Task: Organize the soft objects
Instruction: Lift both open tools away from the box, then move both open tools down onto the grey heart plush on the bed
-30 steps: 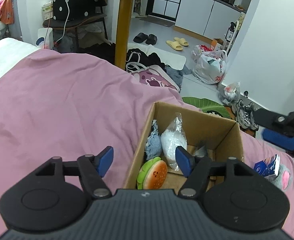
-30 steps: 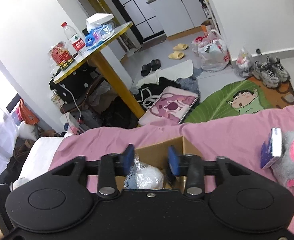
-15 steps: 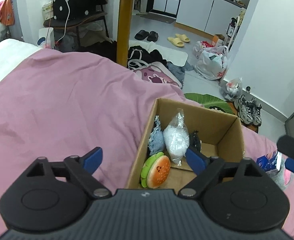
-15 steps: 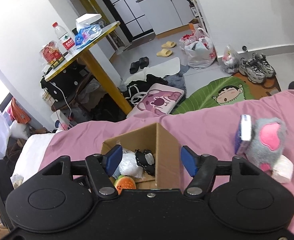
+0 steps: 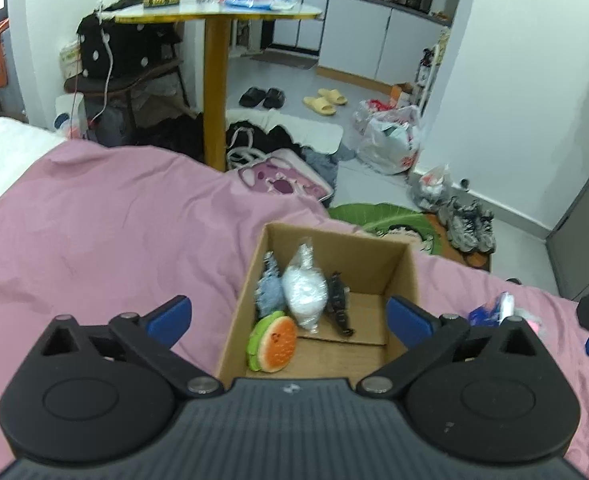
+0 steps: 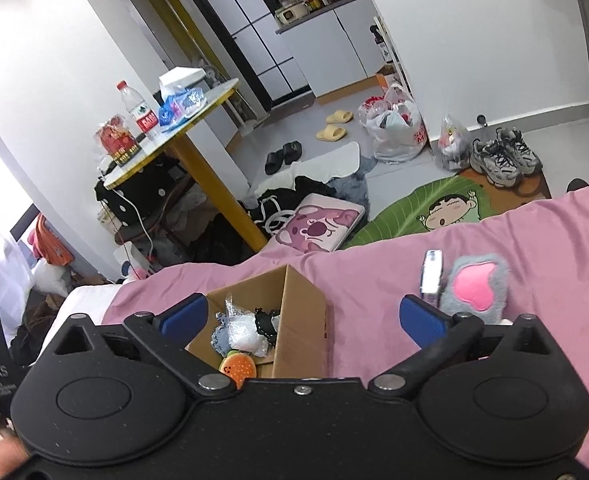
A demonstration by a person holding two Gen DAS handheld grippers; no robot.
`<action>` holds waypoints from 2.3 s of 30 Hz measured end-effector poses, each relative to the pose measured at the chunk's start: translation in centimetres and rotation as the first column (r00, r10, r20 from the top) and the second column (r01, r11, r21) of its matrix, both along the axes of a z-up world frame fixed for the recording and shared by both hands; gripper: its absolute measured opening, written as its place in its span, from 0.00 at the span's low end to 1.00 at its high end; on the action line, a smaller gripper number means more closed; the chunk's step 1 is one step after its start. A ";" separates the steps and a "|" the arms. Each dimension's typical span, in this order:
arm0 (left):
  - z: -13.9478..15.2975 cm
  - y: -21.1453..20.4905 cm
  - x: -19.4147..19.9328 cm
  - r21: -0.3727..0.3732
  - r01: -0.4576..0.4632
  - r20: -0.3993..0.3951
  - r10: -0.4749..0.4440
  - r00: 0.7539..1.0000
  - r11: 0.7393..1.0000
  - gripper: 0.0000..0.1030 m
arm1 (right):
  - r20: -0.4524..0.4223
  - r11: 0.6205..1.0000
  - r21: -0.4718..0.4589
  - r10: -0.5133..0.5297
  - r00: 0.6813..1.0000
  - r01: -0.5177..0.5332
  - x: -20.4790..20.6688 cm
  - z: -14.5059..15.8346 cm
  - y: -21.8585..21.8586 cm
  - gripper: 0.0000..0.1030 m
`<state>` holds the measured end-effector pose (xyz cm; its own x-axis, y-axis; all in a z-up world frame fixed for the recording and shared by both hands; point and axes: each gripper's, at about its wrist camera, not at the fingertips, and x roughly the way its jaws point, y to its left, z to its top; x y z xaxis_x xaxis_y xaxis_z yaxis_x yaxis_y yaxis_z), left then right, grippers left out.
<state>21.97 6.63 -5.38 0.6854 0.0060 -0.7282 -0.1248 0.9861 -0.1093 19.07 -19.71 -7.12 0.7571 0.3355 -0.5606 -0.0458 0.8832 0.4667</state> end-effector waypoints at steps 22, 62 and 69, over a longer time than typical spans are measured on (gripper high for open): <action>3.4 -8.2 -3.7 0.051 0.115 0.022 -0.116 0.993 0.992 1.00 | 0.038 0.990 0.110 -0.091 0.995 0.087 -4.7 -0.7 -9.9 1.00; -2.5 -20.2 0.6 -0.028 0.279 -0.032 -0.279 0.960 0.960 0.49 | -0.119 0.884 0.406 -0.201 0.972 0.233 -1.6 -10.5 -16.3 0.68; -4.8 -22.0 2.6 -0.037 0.285 -0.073 -0.287 0.955 0.958 0.40 | -0.168 0.881 0.403 -0.197 0.966 0.249 0.3 -12.2 -16.4 0.56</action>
